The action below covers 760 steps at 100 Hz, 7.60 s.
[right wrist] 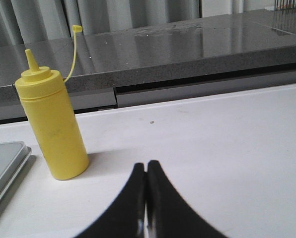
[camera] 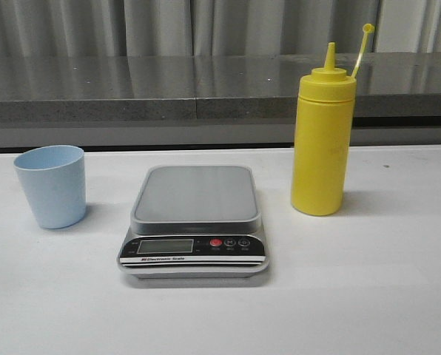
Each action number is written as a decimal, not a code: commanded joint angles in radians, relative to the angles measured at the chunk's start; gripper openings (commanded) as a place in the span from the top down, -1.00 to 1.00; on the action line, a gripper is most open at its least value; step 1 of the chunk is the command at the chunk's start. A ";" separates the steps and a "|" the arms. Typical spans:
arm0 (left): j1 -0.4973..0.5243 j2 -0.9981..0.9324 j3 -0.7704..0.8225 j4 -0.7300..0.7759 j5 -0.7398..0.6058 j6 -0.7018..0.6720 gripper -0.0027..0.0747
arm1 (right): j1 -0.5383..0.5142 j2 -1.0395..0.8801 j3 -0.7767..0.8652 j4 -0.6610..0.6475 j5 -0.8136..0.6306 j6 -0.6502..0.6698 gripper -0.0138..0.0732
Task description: Pour seasoning into cup on scale with both arms
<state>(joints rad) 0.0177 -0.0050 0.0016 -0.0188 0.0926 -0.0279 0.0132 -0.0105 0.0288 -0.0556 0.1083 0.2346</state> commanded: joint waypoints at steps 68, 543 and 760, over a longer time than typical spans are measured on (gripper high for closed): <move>0.001 -0.030 0.023 0.112 -0.140 -0.007 0.98 | -0.005 -0.020 -0.019 -0.007 -0.075 -0.006 0.84; -0.524 1.925 -1.668 -0.078 0.713 0.003 0.02 | -0.005 -0.020 -0.019 -0.007 -0.075 -0.006 0.84; -0.336 0.109 -0.453 -0.037 0.441 -0.028 0.98 | -0.005 0.216 -0.324 0.062 0.230 0.009 0.84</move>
<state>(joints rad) -0.3214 0.0964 -0.4285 -0.0538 0.6023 -0.0464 0.0132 0.1042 -0.2095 -0.0116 0.3785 0.2432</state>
